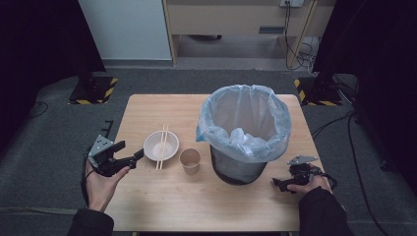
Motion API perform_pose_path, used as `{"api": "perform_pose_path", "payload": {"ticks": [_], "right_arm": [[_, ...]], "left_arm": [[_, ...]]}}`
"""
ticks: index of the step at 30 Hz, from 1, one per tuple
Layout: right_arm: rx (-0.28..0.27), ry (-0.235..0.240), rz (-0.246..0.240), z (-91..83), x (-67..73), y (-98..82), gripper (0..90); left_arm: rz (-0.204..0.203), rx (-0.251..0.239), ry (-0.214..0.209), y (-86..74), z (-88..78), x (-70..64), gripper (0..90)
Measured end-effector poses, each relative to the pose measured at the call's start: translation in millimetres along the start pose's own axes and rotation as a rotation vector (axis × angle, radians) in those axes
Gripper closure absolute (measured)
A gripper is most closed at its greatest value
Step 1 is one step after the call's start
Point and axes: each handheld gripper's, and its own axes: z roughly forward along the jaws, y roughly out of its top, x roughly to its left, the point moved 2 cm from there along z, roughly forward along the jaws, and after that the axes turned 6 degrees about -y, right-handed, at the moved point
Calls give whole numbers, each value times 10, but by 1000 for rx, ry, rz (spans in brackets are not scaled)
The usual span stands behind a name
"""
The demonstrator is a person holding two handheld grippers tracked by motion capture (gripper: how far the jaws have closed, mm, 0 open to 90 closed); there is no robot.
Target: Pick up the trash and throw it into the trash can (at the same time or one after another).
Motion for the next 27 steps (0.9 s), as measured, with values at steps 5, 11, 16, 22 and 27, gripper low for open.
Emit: {"api": "perform_pose_path", "payload": {"ticks": [5,11,16,22,27], "right_arm": [[-3,1,-1,14,-2,12,6],[-8,-3,0,29,8,27,4],[-20,-4,6,51,22,43,4],[-24,-3,8,56,29,45,4],[-25,2,2,58,24,47,4]], "left_arm": [[34,-44,-30,168,38,-176,176],[45,-57,-66,251,135,-300,176],[65,-34,-103,292,337,-414,176],[96,0,-127,311,609,-543,196],[108,48,-139,265,819,-613,214]]}}
